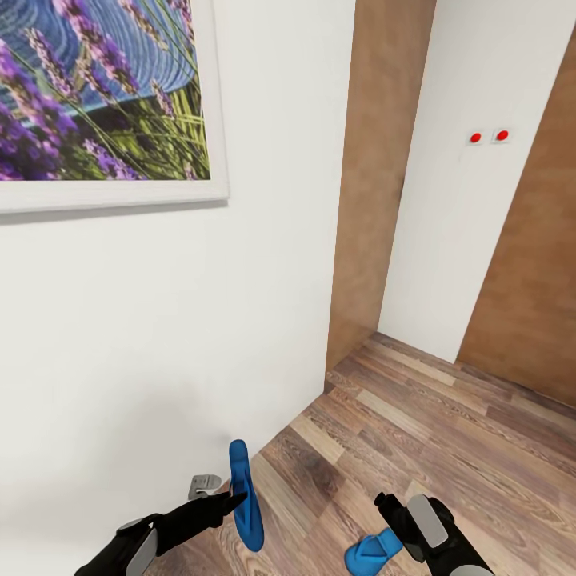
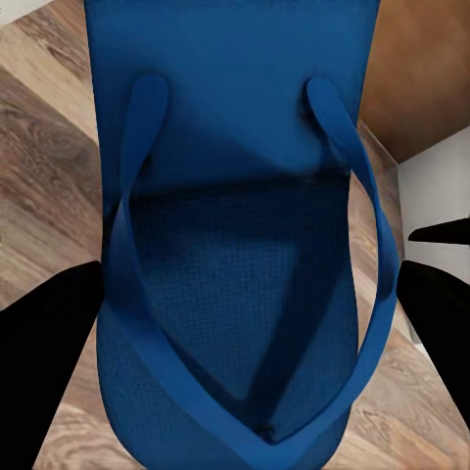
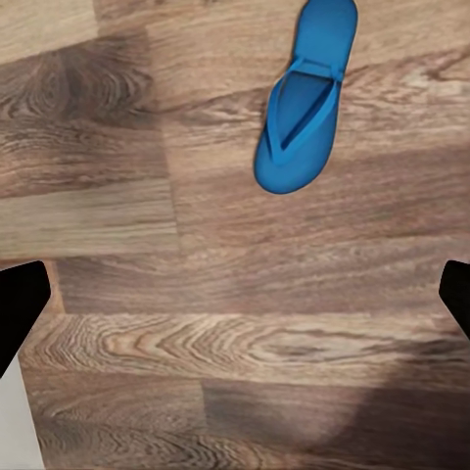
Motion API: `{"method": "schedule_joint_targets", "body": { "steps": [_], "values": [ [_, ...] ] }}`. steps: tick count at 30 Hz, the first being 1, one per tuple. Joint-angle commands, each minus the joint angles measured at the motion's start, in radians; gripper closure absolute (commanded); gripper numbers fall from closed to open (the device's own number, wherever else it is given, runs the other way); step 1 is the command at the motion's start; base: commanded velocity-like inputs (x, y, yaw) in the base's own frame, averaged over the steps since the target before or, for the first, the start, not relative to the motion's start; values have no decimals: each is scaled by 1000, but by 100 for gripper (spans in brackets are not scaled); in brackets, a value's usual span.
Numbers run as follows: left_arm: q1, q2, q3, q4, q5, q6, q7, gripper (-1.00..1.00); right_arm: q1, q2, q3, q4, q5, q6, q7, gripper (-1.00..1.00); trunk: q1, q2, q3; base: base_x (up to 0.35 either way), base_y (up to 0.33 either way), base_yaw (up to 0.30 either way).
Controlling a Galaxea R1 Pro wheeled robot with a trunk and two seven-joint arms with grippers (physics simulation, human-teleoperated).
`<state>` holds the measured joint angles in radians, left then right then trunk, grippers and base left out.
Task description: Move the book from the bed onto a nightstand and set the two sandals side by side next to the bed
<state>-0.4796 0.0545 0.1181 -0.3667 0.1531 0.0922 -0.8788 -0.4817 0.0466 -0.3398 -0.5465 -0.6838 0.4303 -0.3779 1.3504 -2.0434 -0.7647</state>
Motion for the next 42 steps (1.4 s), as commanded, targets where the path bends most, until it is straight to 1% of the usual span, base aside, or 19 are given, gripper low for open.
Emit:
{"method": "schedule_joint_targets", "body": {
  "steps": [1,42],
  "values": [
    [-1,0,3,0,6,10,-5,100,0,1,-4,-3,-10,2,-7,-100,4,-8,-4,0,0,0],
    [-1,-1,3,0,6,10,-5,100,0,1,-4,-3,-10,2,-7,-100,161,-295,-133,0,0,0]
  ]
}}
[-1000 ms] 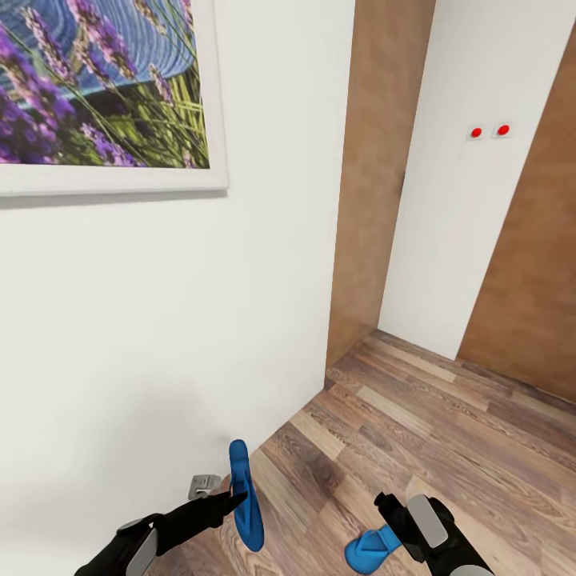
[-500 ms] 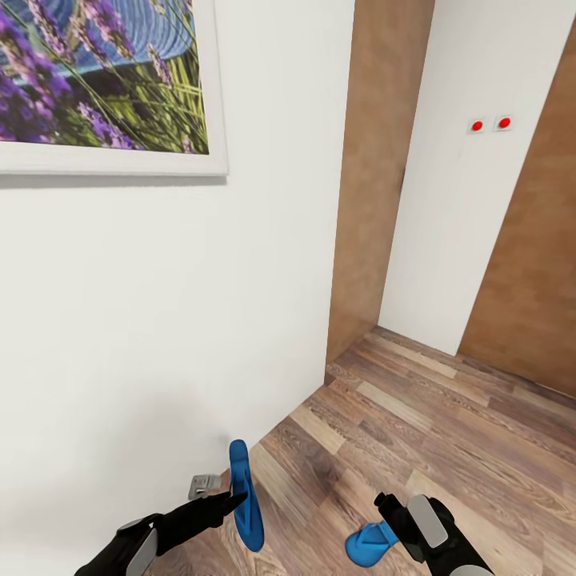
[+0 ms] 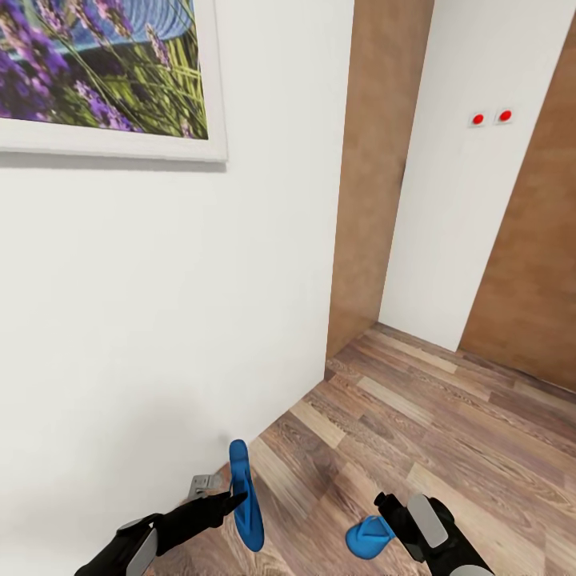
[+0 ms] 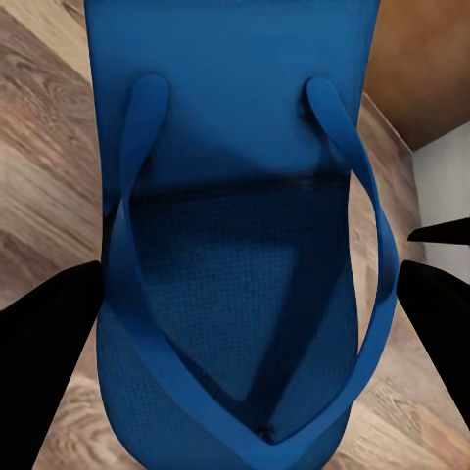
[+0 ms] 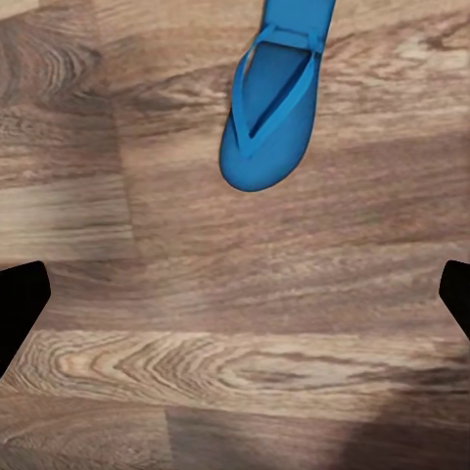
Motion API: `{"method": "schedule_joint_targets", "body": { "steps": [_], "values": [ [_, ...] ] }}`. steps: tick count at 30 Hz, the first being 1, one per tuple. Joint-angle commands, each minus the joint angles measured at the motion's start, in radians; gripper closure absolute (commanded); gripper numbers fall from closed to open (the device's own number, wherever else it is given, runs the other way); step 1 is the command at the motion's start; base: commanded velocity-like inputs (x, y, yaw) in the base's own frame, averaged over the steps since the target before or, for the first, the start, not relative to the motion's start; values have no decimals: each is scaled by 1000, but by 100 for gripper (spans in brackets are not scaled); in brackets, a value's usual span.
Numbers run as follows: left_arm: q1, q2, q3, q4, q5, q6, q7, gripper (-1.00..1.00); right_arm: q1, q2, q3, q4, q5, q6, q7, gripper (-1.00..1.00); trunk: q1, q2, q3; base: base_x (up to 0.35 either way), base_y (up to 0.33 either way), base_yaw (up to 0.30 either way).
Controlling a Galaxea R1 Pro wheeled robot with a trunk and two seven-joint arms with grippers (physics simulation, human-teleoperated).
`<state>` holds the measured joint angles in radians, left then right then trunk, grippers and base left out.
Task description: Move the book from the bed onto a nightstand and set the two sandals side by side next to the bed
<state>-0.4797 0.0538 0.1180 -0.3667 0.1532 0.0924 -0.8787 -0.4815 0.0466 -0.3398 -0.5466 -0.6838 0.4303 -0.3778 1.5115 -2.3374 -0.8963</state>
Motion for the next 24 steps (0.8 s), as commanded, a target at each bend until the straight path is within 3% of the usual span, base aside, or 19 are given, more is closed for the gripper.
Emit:
{"method": "schedule_joint_targets", "body": {
  "steps": [1,24],
  "values": [
    [-1,0,3,0,6,10,-5,100,0,1,-4,-3,-10,2,-7,-100,4,-8,-4,0,0,0],
    [-1,0,3,0,6,9,-4,100,0,1,-4,-3,-10,2,-7,-100,89,-163,-77,0,0,0]
  ]
}}
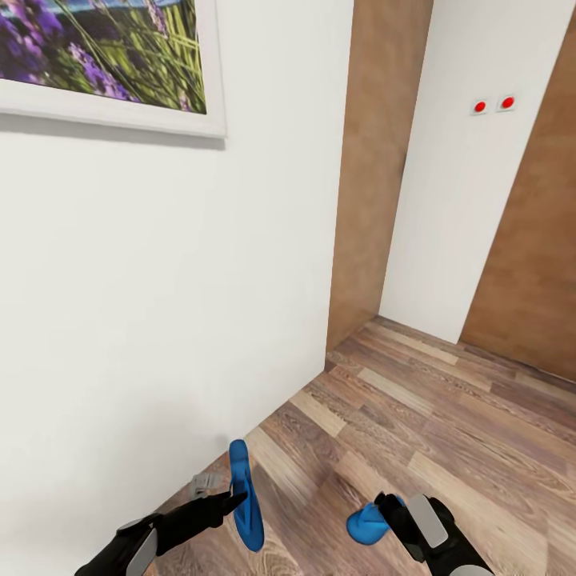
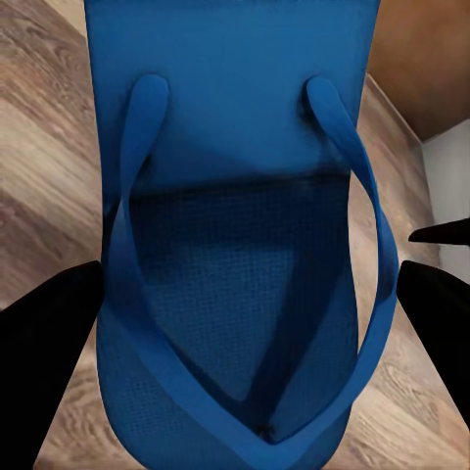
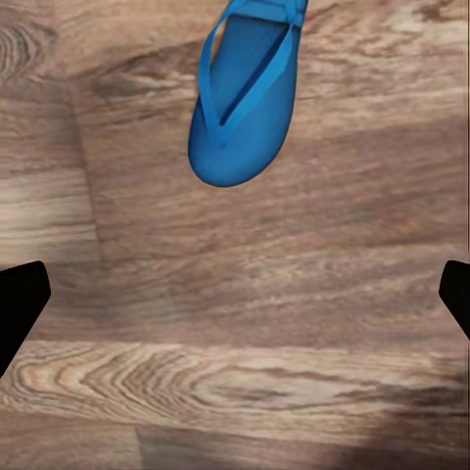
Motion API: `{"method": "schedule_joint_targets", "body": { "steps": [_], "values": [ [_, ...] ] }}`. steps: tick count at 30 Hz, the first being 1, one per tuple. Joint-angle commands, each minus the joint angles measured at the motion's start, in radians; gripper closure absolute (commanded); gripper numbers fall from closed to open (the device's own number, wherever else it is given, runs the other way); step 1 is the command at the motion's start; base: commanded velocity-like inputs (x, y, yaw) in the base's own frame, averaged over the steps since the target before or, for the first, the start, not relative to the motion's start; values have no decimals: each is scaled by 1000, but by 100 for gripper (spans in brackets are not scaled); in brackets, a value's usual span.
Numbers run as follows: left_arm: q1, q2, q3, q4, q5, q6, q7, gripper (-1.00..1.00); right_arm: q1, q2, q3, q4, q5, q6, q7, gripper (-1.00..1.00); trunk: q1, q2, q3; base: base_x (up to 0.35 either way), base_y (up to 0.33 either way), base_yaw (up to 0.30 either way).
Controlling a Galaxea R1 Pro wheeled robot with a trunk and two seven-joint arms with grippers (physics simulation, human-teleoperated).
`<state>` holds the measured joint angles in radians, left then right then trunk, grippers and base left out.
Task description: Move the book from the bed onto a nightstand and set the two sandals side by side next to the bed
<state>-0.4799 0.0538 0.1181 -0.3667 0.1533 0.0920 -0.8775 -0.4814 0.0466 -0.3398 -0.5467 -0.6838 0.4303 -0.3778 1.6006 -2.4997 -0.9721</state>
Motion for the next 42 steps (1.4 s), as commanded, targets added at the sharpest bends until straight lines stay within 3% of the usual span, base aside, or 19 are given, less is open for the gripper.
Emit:
{"method": "schedule_joint_targets", "body": {
  "steps": [1,42],
  "values": [
    [-1,0,3,0,6,10,-5,100,-1,1,-4,-2,-10,2,-7,-100,0,-1,-5,0,0,0],
    [0,0,3,0,6,10,-5,100,0,1,-4,-1,-10,2,-7,-100,19,-10,-164,0,0,0]
  ]
}}
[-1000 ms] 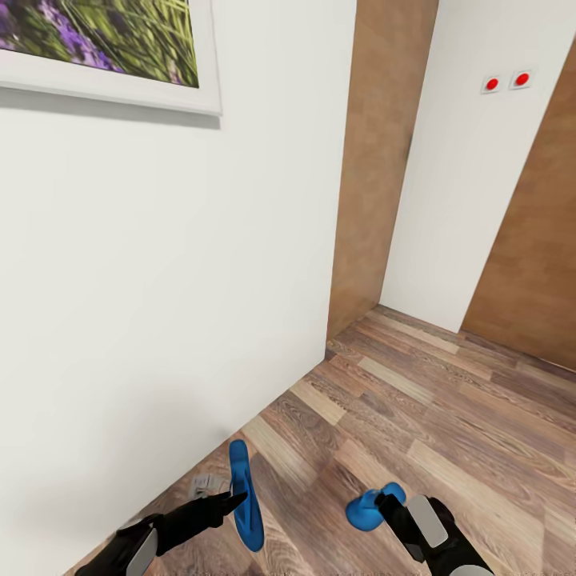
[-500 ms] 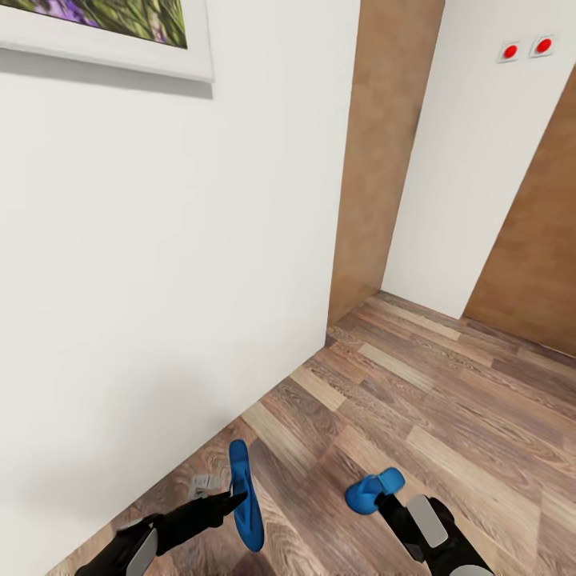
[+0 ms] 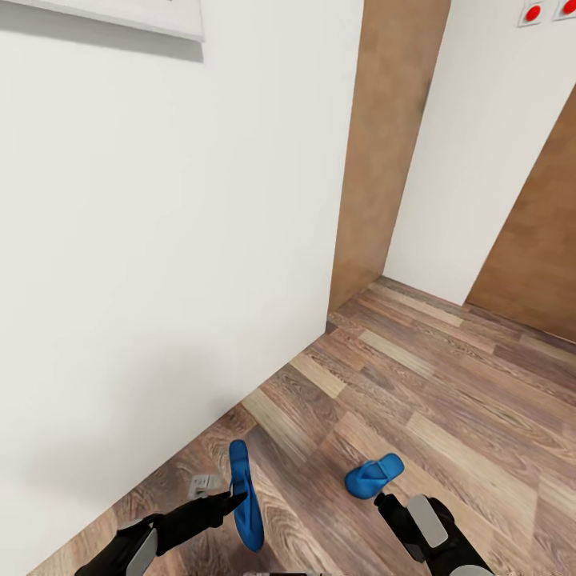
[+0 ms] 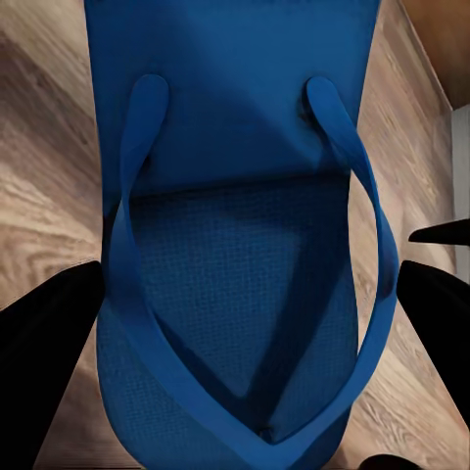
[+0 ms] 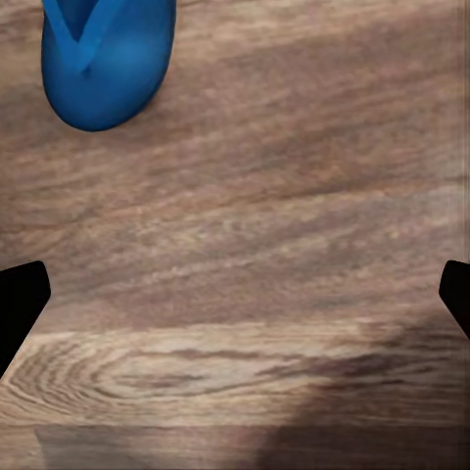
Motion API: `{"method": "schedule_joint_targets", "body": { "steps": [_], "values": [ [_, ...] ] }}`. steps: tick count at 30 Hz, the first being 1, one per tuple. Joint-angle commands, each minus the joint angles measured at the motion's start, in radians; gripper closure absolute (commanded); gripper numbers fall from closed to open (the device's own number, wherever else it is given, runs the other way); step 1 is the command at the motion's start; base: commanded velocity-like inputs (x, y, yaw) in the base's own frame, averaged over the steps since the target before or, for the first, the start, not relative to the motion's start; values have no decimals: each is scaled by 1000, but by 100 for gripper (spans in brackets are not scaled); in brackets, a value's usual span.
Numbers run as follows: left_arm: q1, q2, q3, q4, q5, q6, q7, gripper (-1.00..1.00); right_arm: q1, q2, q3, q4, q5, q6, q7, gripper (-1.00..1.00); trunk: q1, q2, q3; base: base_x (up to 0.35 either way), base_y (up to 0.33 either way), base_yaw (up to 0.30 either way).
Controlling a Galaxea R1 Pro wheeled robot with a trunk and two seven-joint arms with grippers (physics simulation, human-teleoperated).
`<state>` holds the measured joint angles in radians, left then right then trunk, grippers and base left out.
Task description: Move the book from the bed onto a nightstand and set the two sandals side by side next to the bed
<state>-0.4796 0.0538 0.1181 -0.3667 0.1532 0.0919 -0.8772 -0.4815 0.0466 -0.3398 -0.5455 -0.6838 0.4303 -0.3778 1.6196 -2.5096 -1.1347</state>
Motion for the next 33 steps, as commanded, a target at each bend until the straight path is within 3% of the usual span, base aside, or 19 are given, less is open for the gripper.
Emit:
{"method": "schedule_joint_targets", "body": {
  "steps": [1,21,24,26,27,33],
  "values": [
    [0,0,3,0,6,10,-5,100,-1,1,-4,-3,-10,2,-7,-100,0,-1,-5,0,0,0],
    [0,10,11,0,9,9,-6,100,0,1,-4,-4,-10,2,-7,-100,9,-5,-82,0,0,0],
    [0,43,56,0,30,9,-6,100,0,2,-4,-4,-10,2,-7,-100,10,-6,-86,0,0,0],
    [1,75,142,0,95,6,-6,100,0,1,-4,-4,-10,2,-7,-100,10,-6,-86,0,0,0],
    [2,85,162,0,114,6,-6,100,0,1,-4,-4,-10,2,-7,-100,10,-6,-86,0,0,0],
    [4,109,197,0,148,6,-6,100,-1,1,-4,-3,-10,2,-7,-100,10,-6,-86,0,0,0]
  ]
}}
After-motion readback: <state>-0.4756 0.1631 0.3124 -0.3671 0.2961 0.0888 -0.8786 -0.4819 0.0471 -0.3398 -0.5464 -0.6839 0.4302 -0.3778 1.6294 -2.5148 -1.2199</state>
